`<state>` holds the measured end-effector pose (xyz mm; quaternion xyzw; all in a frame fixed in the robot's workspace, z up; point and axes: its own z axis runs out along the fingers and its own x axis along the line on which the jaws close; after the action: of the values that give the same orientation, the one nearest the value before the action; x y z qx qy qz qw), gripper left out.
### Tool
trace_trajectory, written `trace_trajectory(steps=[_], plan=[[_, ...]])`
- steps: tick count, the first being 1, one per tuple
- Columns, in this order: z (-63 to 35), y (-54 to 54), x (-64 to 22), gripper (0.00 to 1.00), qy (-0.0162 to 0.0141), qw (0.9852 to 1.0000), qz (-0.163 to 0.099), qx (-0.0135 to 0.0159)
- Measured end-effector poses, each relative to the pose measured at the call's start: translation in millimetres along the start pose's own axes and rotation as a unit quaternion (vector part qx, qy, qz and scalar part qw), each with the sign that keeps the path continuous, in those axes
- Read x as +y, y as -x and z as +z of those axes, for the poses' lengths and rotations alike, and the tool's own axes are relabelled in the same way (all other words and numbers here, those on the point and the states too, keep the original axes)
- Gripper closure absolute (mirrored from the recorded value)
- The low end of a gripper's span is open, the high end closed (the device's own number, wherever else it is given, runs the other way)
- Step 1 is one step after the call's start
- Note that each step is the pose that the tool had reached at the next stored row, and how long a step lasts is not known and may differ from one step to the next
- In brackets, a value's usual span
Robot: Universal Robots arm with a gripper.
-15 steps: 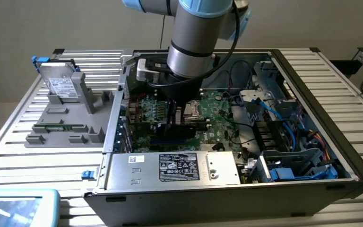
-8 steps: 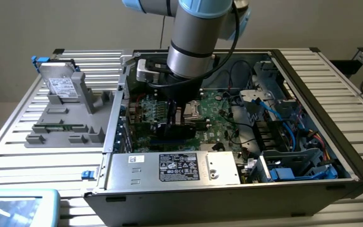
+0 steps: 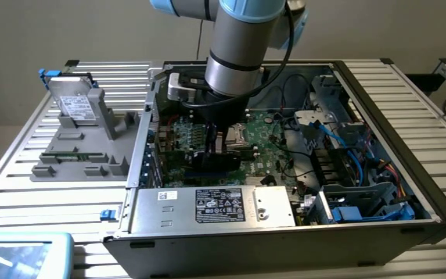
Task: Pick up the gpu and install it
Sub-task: 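Insert the gpu into the slot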
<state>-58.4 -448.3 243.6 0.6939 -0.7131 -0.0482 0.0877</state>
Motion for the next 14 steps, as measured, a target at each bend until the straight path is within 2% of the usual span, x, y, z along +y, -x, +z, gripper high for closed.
trace_trajectory(steps=[14], plan=[[-0.1,1.7,0.2,0.72,-0.0001,1.0000,0.000,0.0012]])
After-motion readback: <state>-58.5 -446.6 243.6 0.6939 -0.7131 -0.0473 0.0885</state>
